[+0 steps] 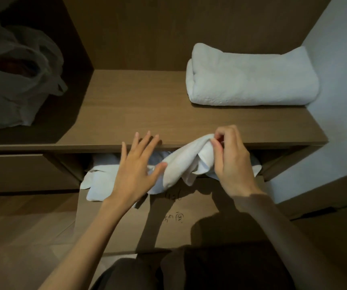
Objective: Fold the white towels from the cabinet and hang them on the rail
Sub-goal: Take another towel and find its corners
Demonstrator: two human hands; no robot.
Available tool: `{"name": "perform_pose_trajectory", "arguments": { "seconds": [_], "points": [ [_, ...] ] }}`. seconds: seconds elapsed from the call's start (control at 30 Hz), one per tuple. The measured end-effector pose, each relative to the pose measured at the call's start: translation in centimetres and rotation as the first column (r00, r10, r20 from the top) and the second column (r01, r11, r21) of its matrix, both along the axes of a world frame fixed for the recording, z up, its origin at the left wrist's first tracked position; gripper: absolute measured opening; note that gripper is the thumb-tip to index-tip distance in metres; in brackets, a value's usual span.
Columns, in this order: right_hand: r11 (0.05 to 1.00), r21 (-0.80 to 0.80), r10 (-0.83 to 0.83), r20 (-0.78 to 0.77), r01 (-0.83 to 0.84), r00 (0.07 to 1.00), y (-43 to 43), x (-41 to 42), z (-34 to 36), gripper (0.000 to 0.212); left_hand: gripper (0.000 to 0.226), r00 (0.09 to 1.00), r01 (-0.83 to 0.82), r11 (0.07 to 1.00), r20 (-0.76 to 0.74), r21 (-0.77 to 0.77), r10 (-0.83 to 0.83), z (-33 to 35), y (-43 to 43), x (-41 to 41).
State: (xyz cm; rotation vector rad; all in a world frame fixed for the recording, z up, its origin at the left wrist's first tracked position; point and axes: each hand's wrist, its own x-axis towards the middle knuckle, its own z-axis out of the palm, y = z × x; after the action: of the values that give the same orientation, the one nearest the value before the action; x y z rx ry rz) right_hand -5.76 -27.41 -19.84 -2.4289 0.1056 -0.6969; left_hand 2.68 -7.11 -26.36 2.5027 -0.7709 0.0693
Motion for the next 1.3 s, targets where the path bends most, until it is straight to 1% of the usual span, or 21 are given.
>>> {"name": "perform_pose_trajectory", "arguments": {
  "seconds": [0.03,0.07,0.1,0.13,0.17,0.23,0.27,0.3,0.4,0.47,0.5,0.63,0.8,0.87,0.97,1.1,1.17,1.2,1.27,1.3],
  "points": [
    [0.999,0.035,-0.017,-0.021,0.017,1.000,0.3,-0.1,1.3,0.013,0.069,0.992,0.079,0.995,-0.095,-0.054,-0.084,1.6,-0.5,-0.5],
    [0.996,0.078,-0.038,-0.044,0.041,0.998,0.6,-0.2,2.8,0.015,0.066,0.966,0.129,0.985,-0.211,-0.115,-0.151,3.3,-0.8,-0.9],
    [0.990,0.123,-0.055,-0.069,0.063,0.996,0.8,-0.3,4.6,0.014,0.063,0.928,0.150,0.973,-0.316,-0.174,-0.199,5.0,-1.2,-1.3],
    [0.985,0.156,-0.061,-0.088,0.075,0.994,1.0,-0.5,6.5,0.012,0.062,0.892,0.151,0.962,-0.388,-0.229,-0.232,6.7,-1.4,-1.6],
    [0.981,0.180,-0.056,-0.088,0.072,0.995,1.2,-0.6,8.5,0.008,0.061,0.879,0.146,0.950,-0.405,-0.276,-0.252,8.4,-1.5,-1.9],
    [0.973,0.219,-0.043,-0.107,0.066,0.993,1.6,-0.6,12.9,0.000,0.059,0.901,0.156,0.934,-0.341,-0.321,-0.268,12.0,-1.7,-2.4],
    [0.969,0.237,-0.042,-0.139,0.075,0.989,1.8,-0.5,15.1,0.002,0.053,0.916,0.143,0.934,-0.314,-0.329,-0.251,13.9,-1.7,-2.6],
    [0.967,0.242,-0.043,-0.158,0.080,0.986,1.9,-0.4,17.4,0.003,0.044,0.927,0.115,0.936,-0.304,-0.332,-0.222,16.1,-1.7,-2.9],
    [0.960,0.266,-0.036,-0.207,0.091,0.978,1.6,-0.5,24.3,0.004,0.007,0.954,0.040,0.943,-0.268,-0.331,-0.134,23.4,-1.6,-3.5],
    [0.942,0.323,0.000,-0.271,0.091,0.962,1.3,-1.1,29.6,0.004,0.017,0.964,0.001,0.944,-0.251,-0.330,-0.089,29.1,-1.1,-3.9],
    [0.940,0.334,0.026,-0.291,0.076,0.957,1.1,-1.6,32.3,0.003,0.019,0.962,-0.015,0.939,-0.260,-0.343,-0.080,32.1,-0.8,-4.3],
    [0.940,0.340,0.116,-0.288,-0.012,0.951,0.8,-3.3,42.8,0.004,0.012,0.955,-0.081,0.915,-0.294,-0.395,-0.043,43.8,0.8,-6.1],
    [0.953,0.285,0.201,-0.327,-0.107,0.923,1.0,-5.5,53.3,0.009,0.017,0.963,-0.092,0.893,-0.268,-0.440,-0.032,56.3,3.1,-8.0],
    [0.956,0.258,0.214,-0.304,-0.136,0.928,1.4,-6.3,56.4,0.011,0.019,0.970,-0.089,0.884,-0.243,-0.459,-0.028,60.3,4.0,-8.9],
    [0.951,0.252,0.240,-0.251,-0.176,0.938,2.4,-7.2,59.7,0.011,0.017,0.980,-0.096,0.875,-0.197,-0.475,0.001,64.5,5.2,-10.0],
    [0.917,0.306,0.326,-0.203,-0.256,0.924,4.0,-7.9,62.8,0.010,0.015,0.993,-0.101,0.871,-0.096,-0.481,0.062,67.7,7.2,-10.9],
    [0.892,0.337,0.379,-0.192,-0.302,0.905,5.2,-8.0,64.1,0.008,0.016,0.989,-0.142,0.886,-0.019,-0.442,0.149,68.1,8.3,-11.1],
    [0.875,0.353,0.410,-0.178,-0.331,0.894,5.9,-8.0,64.7,0.008,0.019,0.975,-0.186,0.897,0.042,-0.400,0.220,68.1,8.9,-11.3],
    [0.847,0.367,0.466,-0.159,-0.386,0.871,7.4,-8.0,65.8,0.008,0.016,0.914,-0.294,0.896,0.175,-0.333,0.366,68.0,9.9,-11.9],
    [0.838,0.358,0.488,-0.156,-0.411,0.859,8.2,-7.9,66.2,0.008,0.016,0.889,-0.314,0.890,0.226,-0.331,0.398,68.2,10.3,-12.3]
  ]
}}
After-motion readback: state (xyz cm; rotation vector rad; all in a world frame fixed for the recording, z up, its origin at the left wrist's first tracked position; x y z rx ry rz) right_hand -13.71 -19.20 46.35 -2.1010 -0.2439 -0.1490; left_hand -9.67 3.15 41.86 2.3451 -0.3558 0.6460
